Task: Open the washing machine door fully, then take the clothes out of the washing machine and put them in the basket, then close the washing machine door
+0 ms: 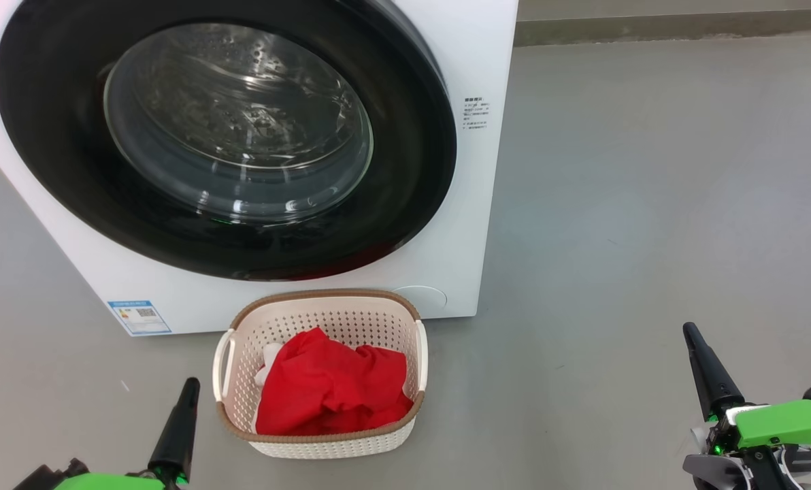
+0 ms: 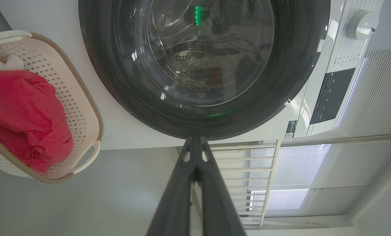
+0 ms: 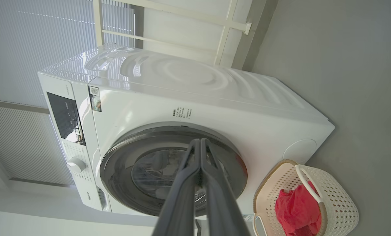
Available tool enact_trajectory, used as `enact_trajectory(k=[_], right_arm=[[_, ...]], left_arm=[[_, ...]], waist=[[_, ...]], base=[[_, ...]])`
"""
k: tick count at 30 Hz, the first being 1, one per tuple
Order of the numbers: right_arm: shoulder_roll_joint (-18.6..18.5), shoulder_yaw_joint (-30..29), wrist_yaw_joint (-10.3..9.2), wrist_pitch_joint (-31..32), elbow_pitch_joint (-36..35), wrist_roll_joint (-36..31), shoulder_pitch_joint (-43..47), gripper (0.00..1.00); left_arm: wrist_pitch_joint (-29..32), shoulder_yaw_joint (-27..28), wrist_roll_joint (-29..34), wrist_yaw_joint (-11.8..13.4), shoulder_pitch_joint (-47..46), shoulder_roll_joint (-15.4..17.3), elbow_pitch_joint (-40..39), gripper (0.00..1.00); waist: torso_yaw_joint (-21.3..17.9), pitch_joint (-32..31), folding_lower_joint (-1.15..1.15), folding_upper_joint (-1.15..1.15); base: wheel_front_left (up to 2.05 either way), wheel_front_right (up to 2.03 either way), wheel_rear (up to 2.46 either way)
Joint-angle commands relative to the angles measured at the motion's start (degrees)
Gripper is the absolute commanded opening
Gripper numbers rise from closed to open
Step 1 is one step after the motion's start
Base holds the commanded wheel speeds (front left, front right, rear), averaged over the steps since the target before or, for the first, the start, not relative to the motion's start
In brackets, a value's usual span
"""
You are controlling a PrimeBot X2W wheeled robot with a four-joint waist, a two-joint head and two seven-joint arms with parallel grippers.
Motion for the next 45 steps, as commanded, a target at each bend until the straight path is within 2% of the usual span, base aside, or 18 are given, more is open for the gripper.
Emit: enact_trajectory(k=[1, 6, 45], right_arm=[[-1.1, 0.9, -0.03, 0.6, -1.3, 1.7, -3.0, 0.00], [-1.1, 0.7, -0.04, 1.4, -1.2, 4.6, -3.3, 0.00], [-0.9, 0.5, -0.04, 1.6, -1.2, 4.3, -3.3, 0.00]], left_arm=[[0.5, 2.1, -1.5, -0.7, -2.6, 1.1, -1.1, 0.00], [1.2, 2.3, -4.1, -0.9, -2.9, 1.2, -0.8, 0.00], [1.2, 2.3, -4.2, -0.9, -2.9, 1.2, -0.8, 0.00]], waist=[[0.0, 0.0, 0.00, 0.00], [0.2, 0.1, 0.00, 0.00], [0.2, 0.1, 0.00, 0.00]], base=[[0.00, 0.00, 0.00], [0.00, 0.00, 0.00], [0.00, 0.00, 0.00]])
